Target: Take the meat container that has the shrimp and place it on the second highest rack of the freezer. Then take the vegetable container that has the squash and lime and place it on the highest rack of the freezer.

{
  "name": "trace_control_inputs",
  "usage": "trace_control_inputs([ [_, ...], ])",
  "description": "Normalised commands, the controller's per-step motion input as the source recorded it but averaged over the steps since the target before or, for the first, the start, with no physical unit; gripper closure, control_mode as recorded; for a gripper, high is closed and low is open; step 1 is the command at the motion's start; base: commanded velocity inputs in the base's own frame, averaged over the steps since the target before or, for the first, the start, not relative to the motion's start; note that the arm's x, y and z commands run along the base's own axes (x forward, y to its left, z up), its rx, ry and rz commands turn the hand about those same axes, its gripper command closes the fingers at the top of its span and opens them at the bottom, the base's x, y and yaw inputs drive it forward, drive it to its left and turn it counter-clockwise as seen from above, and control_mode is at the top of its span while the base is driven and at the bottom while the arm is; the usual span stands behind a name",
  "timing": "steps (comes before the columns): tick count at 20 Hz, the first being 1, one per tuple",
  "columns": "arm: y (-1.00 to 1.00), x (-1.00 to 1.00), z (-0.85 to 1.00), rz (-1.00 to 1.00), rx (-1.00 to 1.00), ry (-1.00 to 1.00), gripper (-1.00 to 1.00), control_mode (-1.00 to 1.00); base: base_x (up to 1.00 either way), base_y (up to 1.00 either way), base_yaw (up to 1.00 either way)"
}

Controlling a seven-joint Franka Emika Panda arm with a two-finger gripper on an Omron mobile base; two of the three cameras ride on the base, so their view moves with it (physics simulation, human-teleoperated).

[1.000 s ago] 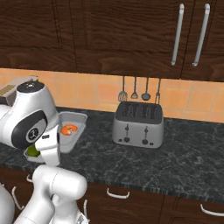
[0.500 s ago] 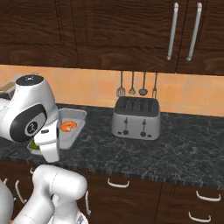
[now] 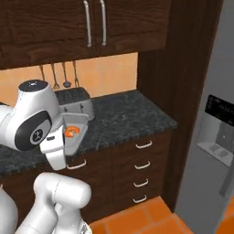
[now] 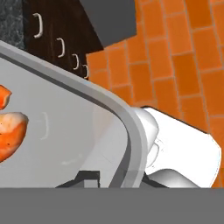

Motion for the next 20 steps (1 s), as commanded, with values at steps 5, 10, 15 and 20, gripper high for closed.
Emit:
trace_control_inputs([
  [5, 0.00, 0.00, 0.00, 0.00, 0.00, 0.00, 1.00, 1.00, -0.18, 0.00, -1.00],
  [10, 0.00, 0.00, 0.00, 0.00, 0.00, 0.00, 1.00, 1.00, -0.27, -0.03, -0.90],
  [15, 0.00, 0.00, 0.00, 0.00, 0.00, 0.00, 1.00, 1.00, -0.22, -0.44, -0.73],
  [20, 0.00, 0.00, 0.00, 0.00, 0.00, 0.00, 1.00, 1.00, -0.05, -0.95, -0.21],
])
